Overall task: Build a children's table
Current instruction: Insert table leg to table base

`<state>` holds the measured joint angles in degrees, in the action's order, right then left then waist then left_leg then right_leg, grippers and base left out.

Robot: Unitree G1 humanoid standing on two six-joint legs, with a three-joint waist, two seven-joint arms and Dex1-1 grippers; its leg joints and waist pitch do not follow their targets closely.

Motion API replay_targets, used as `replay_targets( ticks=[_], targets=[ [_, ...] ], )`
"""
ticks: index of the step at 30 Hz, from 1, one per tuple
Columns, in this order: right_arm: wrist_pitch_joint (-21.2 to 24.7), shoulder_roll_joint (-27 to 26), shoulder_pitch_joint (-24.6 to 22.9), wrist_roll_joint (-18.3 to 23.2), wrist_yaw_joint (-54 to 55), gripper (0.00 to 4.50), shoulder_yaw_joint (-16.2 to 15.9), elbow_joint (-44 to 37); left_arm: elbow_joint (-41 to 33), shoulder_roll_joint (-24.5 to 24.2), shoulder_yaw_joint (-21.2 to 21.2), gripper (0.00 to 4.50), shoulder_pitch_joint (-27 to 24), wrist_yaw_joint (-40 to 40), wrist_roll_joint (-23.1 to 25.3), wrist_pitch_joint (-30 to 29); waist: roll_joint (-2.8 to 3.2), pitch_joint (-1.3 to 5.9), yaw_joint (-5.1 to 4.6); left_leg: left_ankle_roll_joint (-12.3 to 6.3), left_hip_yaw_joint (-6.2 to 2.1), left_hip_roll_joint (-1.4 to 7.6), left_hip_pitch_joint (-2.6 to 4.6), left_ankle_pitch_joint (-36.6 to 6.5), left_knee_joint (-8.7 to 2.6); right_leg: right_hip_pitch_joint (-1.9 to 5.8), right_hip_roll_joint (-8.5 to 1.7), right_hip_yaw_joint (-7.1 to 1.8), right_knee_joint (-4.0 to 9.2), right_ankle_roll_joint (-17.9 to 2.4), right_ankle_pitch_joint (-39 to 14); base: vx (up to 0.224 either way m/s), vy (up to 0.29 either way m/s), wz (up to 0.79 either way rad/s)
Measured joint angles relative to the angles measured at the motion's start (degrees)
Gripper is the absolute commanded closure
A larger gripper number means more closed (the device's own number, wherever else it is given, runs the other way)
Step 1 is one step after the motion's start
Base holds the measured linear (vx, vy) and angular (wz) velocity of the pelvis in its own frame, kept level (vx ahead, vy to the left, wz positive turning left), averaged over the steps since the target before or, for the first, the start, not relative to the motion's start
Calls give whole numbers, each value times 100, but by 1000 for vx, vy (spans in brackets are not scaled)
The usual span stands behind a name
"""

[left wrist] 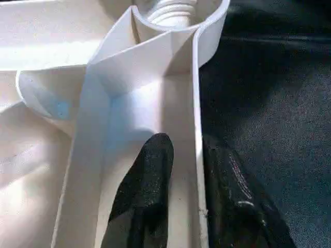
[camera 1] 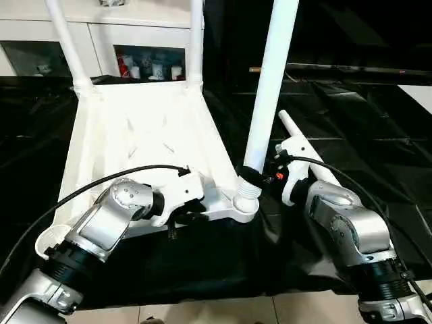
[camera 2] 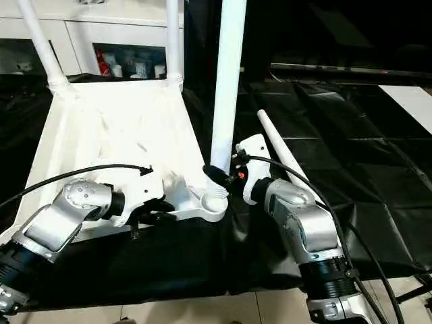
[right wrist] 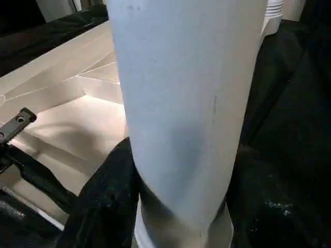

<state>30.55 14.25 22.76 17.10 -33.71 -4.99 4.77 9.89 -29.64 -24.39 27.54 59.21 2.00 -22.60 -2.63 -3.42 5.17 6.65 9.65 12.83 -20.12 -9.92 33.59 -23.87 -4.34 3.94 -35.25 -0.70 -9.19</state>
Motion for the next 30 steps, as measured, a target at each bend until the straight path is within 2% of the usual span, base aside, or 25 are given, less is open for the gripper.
replay_targets(
  ticks=[2, 5, 8, 11, 15, 18, 21, 30],
  targets=[
    [0, 0, 0, 0, 0, 257, 0, 0, 0, -19, -21, 369, 1, 2, 2, 0, 0, 0, 0, 0, 0, 0, 0, 0, 0, 0, 0, 0, 0, 0, 0, 0, 0, 0],
    [0, 0, 0, 0, -1, 257, 0, 0, 0, -20, -32, 380, 1, 49, -4, -7, 0, 0, 0, 0, 0, 0, -1, 0, 0, -1, 0, 0, 0, 0, 0, 0, 0, 0],
    [0, 0, 0, 0, -18, 257, 0, 0, 0, -11, -26, 417, 1, 56, -14, -7, 0, 0, -1, 0, 0, 0, 0, 0, 0, 0, 0, 0, 0, -1, 1, 0, 0, 0],
    [0, 0, 0, 0, -35, 257, -1, 0, 25, 39, -11, 418, -2, 68, -67, -12, 0, 0, 1, 0, 0, 0, 0, 0, 0, -1, 0, 0, -1, -2, 2, 0, 0, 0],
    [-1, -1, 0, 0, -41, 257, -6, 0, 66, 94, 88, 450, -34, 57, -182, 72, 0, 0, 5, 0, -1, 0, -2, 0, 0, -1, 0, 1, 0, -2, 1, 0, 0, 0],
    [-1, -3, 0, 0, -42, 257, -5, 1, 110, 135, 159, 450, -79, 40, -237, 110, 0, 0, 8, 0, -1, 0, -3, 0, 0, -1, 0, 1, 2, -2, 1, 0, 0, 0],
    [-2, -14, 7, 0, -37, 257, -5, 7, 55, 142, 193, 450, -99, -69, -238, -101, 0, 0, 2, 0, -1, 0, -1, 0, -1, 0, 0, 1, 1, -2, 1, 0, 0, 0],
    [-74, -38, 18, -1, -27, 257, 2, 94, -683, 77, 440, 450, -464, -636, -198, -986, -18, 4, -171, 0, -5, 1, -1, 0, -5, -4, 8, -1, -2, -5, 4, 0, 0, 0]
  ],
)
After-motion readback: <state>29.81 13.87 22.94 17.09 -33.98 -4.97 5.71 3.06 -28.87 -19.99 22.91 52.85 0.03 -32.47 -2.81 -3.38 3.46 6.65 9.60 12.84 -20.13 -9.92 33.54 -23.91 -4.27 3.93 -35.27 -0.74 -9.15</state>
